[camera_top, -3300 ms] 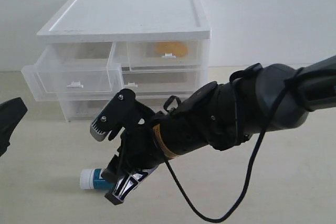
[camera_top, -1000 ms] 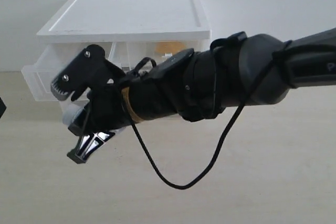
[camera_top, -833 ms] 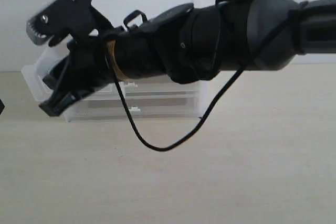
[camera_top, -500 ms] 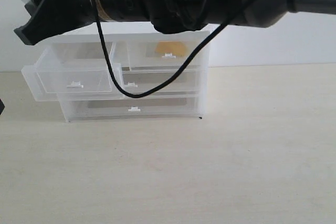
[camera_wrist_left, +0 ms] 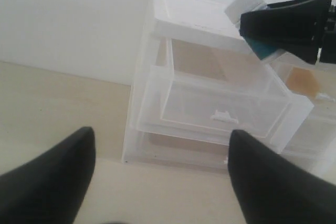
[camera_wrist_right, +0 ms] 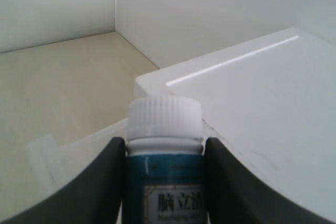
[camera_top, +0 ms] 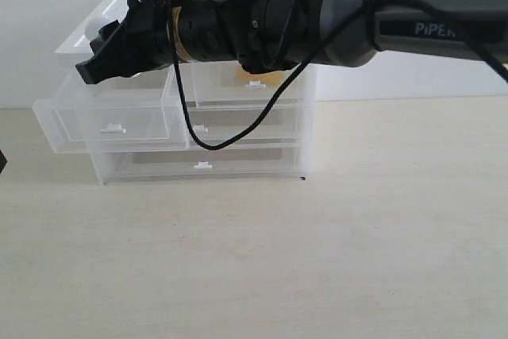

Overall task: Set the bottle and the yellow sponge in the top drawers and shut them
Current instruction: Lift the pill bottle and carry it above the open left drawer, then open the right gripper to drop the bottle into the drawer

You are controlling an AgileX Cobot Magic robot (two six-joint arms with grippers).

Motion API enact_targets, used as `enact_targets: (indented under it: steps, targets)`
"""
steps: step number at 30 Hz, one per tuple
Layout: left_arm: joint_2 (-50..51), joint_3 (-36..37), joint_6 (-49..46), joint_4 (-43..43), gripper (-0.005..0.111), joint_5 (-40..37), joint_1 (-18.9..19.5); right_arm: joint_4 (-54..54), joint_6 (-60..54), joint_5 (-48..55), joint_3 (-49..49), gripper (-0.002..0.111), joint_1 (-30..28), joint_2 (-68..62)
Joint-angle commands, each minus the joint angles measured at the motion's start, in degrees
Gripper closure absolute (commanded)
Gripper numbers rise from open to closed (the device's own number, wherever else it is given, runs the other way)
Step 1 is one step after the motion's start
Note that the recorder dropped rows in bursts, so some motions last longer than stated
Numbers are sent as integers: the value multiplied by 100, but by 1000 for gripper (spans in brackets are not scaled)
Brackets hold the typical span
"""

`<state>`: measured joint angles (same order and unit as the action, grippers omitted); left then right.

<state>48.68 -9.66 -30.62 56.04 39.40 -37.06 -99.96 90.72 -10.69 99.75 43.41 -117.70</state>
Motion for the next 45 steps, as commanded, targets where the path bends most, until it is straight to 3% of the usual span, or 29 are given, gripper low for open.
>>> enact_targets:
  steps: [1,13,16,19,21,32,42,45]
  targets:
    - [-32,28,-35,47,41,63,-13,1,56,-189,50,108,-38,-94]
    - [-32,39,-45,47,41,63,-13,1,56,-108,50,107,-38,-350]
    - [-32,39,-45,47,41,63,-13,1,135,-64,50,93,-38,-350]
    - [-32,39,-45,47,41,89,-13,1,208,-54,50,72,-38,-350]
    - [-32,39,-45,47,41,89,-13,1,222,-54,50,65,-38,-350]
    - [-32,39,-45,47,41,106,-13,1,235,-65,50,65,-38,-286]
    - [-32,39,-45,47,41,106,-13,1,776,-294,-21,65,-41,674]
    - [-32,39,-64,47,41,106,-13,1,985,-178,-307,78,-64,929]
